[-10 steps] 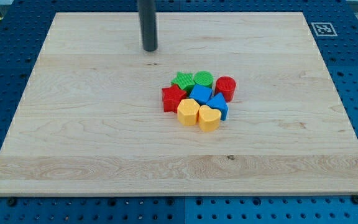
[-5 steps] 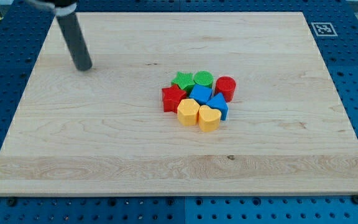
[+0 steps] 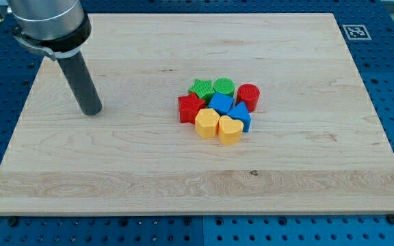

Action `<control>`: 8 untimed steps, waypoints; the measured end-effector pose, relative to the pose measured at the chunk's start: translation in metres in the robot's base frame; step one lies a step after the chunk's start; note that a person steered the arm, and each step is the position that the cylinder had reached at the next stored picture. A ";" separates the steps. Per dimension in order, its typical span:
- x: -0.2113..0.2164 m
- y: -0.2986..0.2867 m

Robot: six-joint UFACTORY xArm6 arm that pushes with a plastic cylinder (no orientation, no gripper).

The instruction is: Point your arm below the red star

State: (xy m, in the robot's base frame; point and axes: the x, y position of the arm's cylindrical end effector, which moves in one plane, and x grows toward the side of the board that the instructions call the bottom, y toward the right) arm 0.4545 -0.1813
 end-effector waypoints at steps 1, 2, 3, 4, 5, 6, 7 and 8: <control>0.012 0.002; 0.037 0.036; 0.043 0.046; 0.043 0.046; 0.043 0.076; 0.043 0.124; 0.043 0.128; 0.043 0.129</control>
State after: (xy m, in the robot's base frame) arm 0.4974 -0.0519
